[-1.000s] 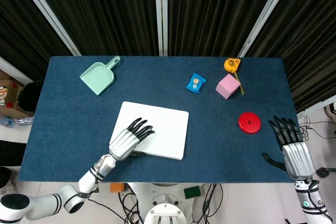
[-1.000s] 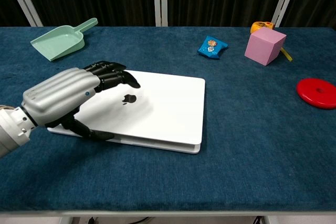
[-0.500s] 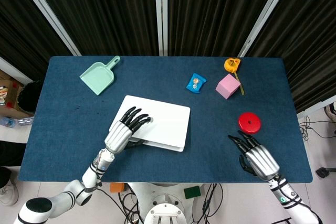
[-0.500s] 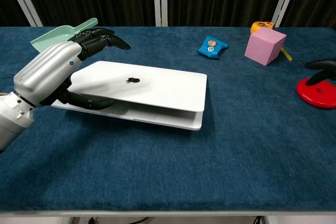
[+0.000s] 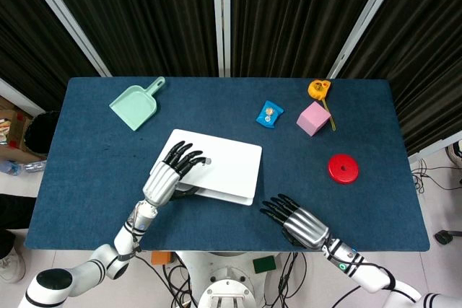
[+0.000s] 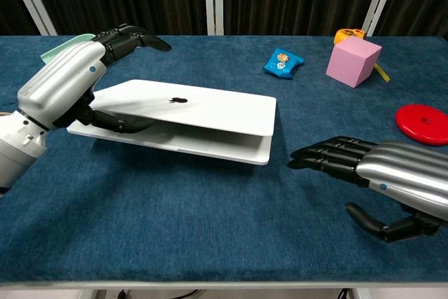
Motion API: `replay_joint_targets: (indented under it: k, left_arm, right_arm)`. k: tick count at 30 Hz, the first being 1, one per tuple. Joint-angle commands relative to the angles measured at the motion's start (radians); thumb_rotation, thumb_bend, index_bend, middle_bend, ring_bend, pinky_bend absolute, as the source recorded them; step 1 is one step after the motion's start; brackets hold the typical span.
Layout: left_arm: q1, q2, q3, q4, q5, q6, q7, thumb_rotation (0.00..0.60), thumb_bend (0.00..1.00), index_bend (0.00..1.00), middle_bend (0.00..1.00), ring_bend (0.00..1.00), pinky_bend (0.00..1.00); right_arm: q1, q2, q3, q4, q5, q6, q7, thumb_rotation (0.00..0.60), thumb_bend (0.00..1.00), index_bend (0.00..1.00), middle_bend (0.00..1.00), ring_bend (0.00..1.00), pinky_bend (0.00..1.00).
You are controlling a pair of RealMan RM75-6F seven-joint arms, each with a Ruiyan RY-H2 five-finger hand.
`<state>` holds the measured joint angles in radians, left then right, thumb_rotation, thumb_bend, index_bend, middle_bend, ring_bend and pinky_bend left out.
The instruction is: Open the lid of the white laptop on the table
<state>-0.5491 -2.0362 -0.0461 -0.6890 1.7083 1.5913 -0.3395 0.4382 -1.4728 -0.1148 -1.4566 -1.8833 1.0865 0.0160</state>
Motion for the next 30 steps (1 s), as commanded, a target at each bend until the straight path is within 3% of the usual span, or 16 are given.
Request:
replay_joint_targets:
  k: [1, 11, 21, 30]
  left_arm:
    - [0.0, 0.001, 0.0, -0.002, -0.003, -0.001, 0.0, 0.6, 0.57, 0.22, 0.19, 0.09, 0.08]
    - [-0.007, 0.003, 0.002, -0.007, -0.01, 0.001, 0.007, 0.6, 0.57, 0.22, 0.19, 0.09, 0.08]
    - [-0.019, 0.002, -0.005, -0.012, -0.025, -0.017, 0.005, 0.6, 0.57, 0.22, 0.19, 0.08, 0.08]
    - [-0.05, 0.003, -0.024, -0.012, -0.038, -0.042, 0.007, 0.6, 0.57, 0.22, 0.19, 0.08, 0.08]
  right_arm:
    - [0.021, -0.028, 0.008, 0.013, -0.001, -0.007, -0.008, 0.6, 0.69, 0.0, 0.0, 0.0, 0.0]
    - [0.067, -0.097, 0.028, 0.067, 0.017, -0.002, 0.012, 0.6, 0.69, 0.0, 0.0, 0.0, 0.0]
    - [0.156, -0.211, 0.081, 0.156, 0.111, -0.108, 0.093, 0.6, 0.69, 0.0, 0.0, 0.0, 0.0]
    - [0.234, -0.256, 0.107, 0.162, 0.193, -0.228, 0.115, 0.6, 0.69, 0.0, 0.0, 0.0, 0.0]
